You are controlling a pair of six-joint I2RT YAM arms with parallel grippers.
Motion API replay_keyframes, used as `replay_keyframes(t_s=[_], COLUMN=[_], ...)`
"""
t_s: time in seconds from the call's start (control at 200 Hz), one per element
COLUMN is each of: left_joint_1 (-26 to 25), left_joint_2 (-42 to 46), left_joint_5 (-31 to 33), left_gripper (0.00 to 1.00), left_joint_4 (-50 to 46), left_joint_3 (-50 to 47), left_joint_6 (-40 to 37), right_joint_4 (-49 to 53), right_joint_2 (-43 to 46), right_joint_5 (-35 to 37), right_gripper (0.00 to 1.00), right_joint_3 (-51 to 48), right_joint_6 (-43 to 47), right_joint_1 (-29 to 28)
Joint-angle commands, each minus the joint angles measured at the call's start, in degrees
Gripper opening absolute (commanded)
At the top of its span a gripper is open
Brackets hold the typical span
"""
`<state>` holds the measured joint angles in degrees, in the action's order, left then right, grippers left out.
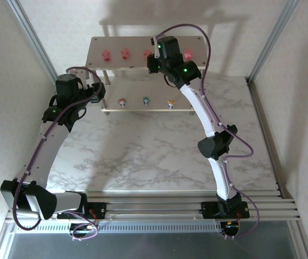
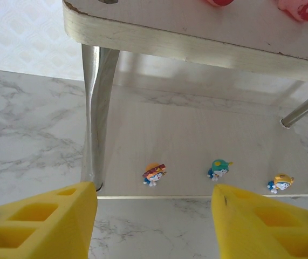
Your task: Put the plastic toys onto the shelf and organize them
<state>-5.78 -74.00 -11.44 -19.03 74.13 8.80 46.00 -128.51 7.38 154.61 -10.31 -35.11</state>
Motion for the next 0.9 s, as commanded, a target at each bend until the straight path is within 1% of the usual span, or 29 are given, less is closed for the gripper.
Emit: replay_keyframes(t_s=[0.0, 0.451, 0.596, 0.746, 0.896], left_joint_1=[0.53, 0.51, 0.51, 0.51, 0.51], left_joint_2=[0.33, 1.14, 1.46, 2.09, 2.78], left_joint_5=[-1.3, -1.03, -0.95, -0.7, -0.51], left_gripper=[0.58, 0.58, 0.58, 0.58, 0.59], left_joint_4=[1.34, 0.94, 0.88, 0.55, 0.33], left_joint_3=[0.23, 0.23, 0.05, -0.12, -0.21], left_joint_6=[-0.03, -0.18, -0.1, -0.18, -0.18], right_joint_4=[-0.47, -1.16, -2.8, -5.68, -8.48], right_joint_2=[-0.79, -0.96, -0.97, -0.4, 3.81], right_joint_5=[-3.26, -7.4, -11.13, -16.74, -18.17], right_gripper=[0.14, 0.14, 0.15, 0.16, 0.16], right_joint_3=[0.61, 0.7, 0.65, 0.44, -1.34], right_joint_6=[-1.25, -2.26, -2.69, -3.35, -2.23], right_joint_1=[-0.12, -0.07, 0.1, 0.17, 0.3])
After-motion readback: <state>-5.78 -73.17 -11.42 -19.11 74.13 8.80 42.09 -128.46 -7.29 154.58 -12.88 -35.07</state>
